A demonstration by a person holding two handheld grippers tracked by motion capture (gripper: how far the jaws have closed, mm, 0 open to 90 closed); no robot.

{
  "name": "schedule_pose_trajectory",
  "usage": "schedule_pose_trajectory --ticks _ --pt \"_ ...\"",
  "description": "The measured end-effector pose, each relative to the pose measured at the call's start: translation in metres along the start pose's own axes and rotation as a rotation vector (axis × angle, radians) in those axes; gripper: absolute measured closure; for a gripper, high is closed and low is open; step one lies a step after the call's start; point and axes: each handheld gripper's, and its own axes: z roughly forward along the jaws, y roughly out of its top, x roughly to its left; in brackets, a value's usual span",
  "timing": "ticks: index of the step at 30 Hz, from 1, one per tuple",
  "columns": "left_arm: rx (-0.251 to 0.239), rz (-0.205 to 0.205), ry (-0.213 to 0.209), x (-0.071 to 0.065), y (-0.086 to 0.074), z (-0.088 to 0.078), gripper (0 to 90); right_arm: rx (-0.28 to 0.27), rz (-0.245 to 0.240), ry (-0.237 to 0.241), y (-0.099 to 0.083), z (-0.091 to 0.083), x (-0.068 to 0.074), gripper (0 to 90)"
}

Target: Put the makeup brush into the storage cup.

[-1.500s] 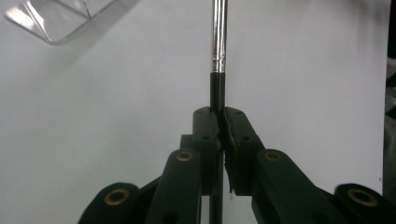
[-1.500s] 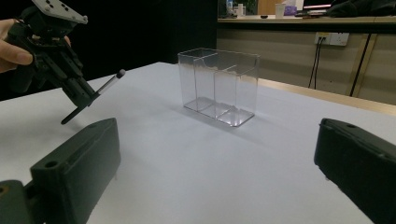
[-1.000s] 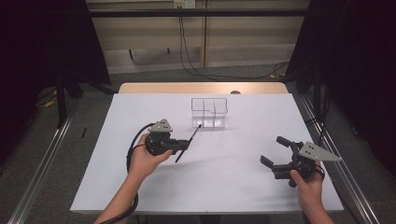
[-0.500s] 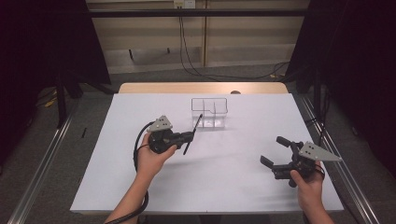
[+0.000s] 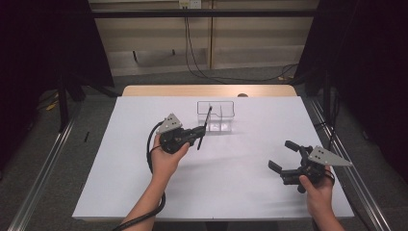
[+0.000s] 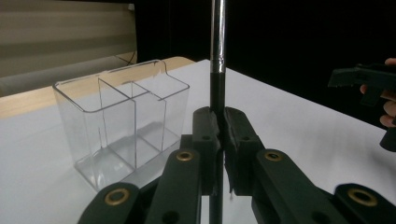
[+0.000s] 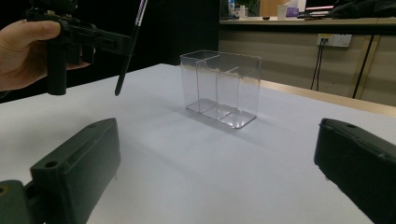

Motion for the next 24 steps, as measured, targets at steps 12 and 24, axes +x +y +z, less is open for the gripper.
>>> schedule_pose_trajectory --ticks 12,24 --pt "-0.04 0.008 0.028 0.0 0.006 0.01 83.9 0.0 -0.002 0.003 0.0 0.001 0.001 0.2" --pt "-0.063 0.009 0.037 0.001 0.011 0.021 83.9 -0.001 0.002 0.006 -0.001 0.002 0.0 0.3"
